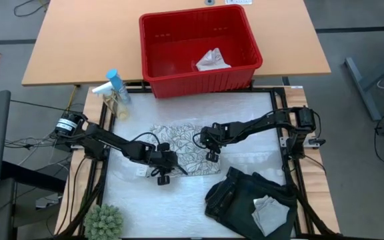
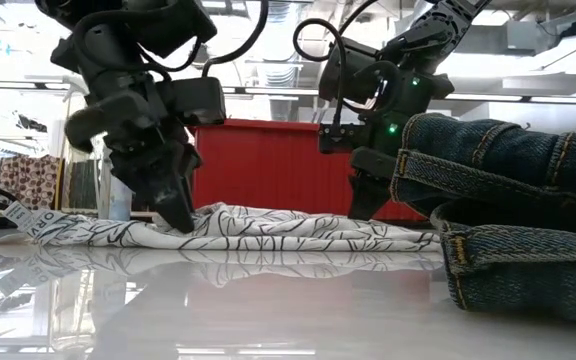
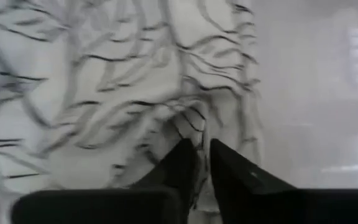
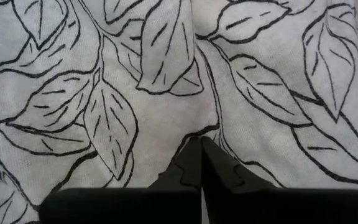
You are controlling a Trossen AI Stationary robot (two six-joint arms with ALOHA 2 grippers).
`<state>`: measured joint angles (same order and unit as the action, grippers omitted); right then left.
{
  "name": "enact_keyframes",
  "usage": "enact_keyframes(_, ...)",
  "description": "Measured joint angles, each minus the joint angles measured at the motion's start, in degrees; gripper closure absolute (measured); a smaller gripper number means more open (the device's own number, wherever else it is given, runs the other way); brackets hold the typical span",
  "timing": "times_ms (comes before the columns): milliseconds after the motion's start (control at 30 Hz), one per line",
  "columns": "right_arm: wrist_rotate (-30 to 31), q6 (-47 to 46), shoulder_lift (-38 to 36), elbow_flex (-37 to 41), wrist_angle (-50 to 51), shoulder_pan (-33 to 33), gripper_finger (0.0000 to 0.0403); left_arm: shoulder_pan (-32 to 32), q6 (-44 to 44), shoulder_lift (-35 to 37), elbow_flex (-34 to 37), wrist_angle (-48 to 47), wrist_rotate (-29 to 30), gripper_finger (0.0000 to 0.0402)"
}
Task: Fold Laundry from Bin
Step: Fold the white from the red laundry bin
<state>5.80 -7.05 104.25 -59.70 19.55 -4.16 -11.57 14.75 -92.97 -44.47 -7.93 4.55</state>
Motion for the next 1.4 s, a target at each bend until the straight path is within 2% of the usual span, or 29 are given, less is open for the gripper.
enact_keyframes(67, 0.0, -0.02, 0.0, 0.0, 0.02, 0.0, 0.0382, 0.0, 0.16, 0.0, 0.0, 0.21, -2.2, 0.0383)
enact_keyframes(133, 0.0, 0.0, 0.0, 0.0, 0.02, 0.0, 0.0382, 0.0, 1.19, 0.22, 0.0, 0.97, -3.28, 0.0395)
enact_keyframes(433, -0.39, -0.02, 0.0, 0.0, 0.06, 0.0, 0.0381, -0.25, 7.68, 6.08, -0.02, 0.69, -5.41, 0.04)
enact_keyframes(633, -0.42, -0.04, 0.0, 0.0, 0.13, 0.0, 0.0381, -2.02, 9.1, 10.82, -0.07, -3.61, -5.37, 0.04)
enact_keyframes(867, -0.52, -0.04, 0.0, -0.02, 0.54, 0.02, 0.0381, -4.65, 10.67, 10.94, -0.07, -9.42, -5.22, 0.04)
enact_keyframes(1100, -0.55, -0.04, 0.0, -0.02, 1.07, 0.02, 0.0381, -5.92, 11.29, 10.39, -0.05, -7.81, -4.81, 0.0399)
enact_keyframes(1233, -0.55, -0.06, 0.0, -0.02, 1.22, 0.02, 0.0381, -5.69, 10.91, 10.38, -0.02, -8.3, -7.7, 0.0382)
enact_keyframes(1400, -0.52, -0.05, -0.02, -0.02, 1.2, 0.02, 0.0381, -5.63, 10.52, 10.38, 0.86, -8.2, -7.06, 0.0323)
